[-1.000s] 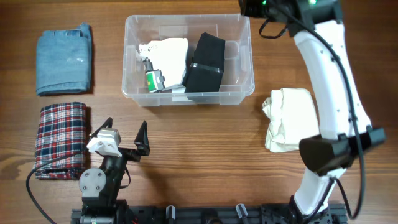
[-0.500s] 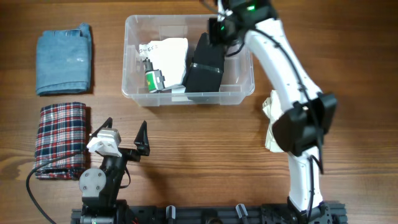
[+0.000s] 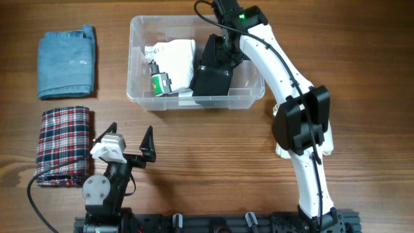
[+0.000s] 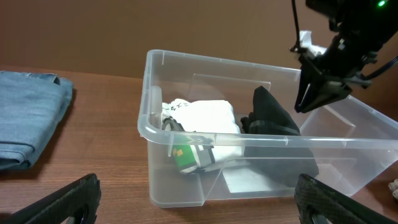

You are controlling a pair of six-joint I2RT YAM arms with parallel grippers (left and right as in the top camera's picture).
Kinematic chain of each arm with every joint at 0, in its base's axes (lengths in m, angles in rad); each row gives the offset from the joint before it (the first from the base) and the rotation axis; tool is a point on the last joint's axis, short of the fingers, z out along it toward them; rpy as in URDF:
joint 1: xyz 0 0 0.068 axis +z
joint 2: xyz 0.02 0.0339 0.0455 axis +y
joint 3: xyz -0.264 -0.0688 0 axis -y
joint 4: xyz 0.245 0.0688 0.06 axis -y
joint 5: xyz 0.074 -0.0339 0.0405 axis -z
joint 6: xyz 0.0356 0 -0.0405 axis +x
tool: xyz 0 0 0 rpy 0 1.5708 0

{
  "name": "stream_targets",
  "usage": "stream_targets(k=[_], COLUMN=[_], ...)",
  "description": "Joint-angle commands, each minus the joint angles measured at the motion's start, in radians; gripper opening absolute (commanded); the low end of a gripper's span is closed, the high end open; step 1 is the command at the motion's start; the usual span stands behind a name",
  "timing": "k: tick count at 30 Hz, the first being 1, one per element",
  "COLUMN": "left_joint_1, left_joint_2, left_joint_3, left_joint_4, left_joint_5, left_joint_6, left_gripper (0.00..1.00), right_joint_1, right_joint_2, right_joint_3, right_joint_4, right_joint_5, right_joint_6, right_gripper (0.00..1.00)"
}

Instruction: Pack container

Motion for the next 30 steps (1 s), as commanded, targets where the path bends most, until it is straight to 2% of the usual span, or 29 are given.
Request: stream_targets(k=[1,8,12,18,22,30], left_joint_1=[0.006,0.006,0.006,0.006,0.006,0.006], left_joint_2=[-0.005,-0.005,-0.005,-0.005,-0.005,-0.005], left_joint_3=[-0.003,-0.003,-0.003,-0.003,-0.003,-0.003], left_joint_4=[-0.002,-0.002,-0.002,-0.002,-0.002,-0.002], left_joint_5=[-0.006,-0.006,-0.006,-0.006,-0.006,-0.006], left_joint_6=[-0.006,-0.006,-0.006,-0.006,-0.006,-0.006], left_gripper=[1.00,1.00,1.00,1.00,1.00,1.00], right_joint_1=[0.008,0.008,0.008,0.013,0.013,0.011], right_joint_2=[0.036,0.047,0.047,0.047,0.042,-0.003], right_joint_3=[0.004,0.004,0.004,0.004,0.005,0.007], right_joint_4=[-0.005,0.029,0.092,0.099,0.093,0.105], right_joint_5=[0.023,-0.033,-0.186,-0.196,-0.088,0.160], right_joint_6=[0.022,0.007,-0.058,-0.059,-0.025,-0.015], right_gripper=[0.11,0.12,0.12,0.11,0.06,0.05])
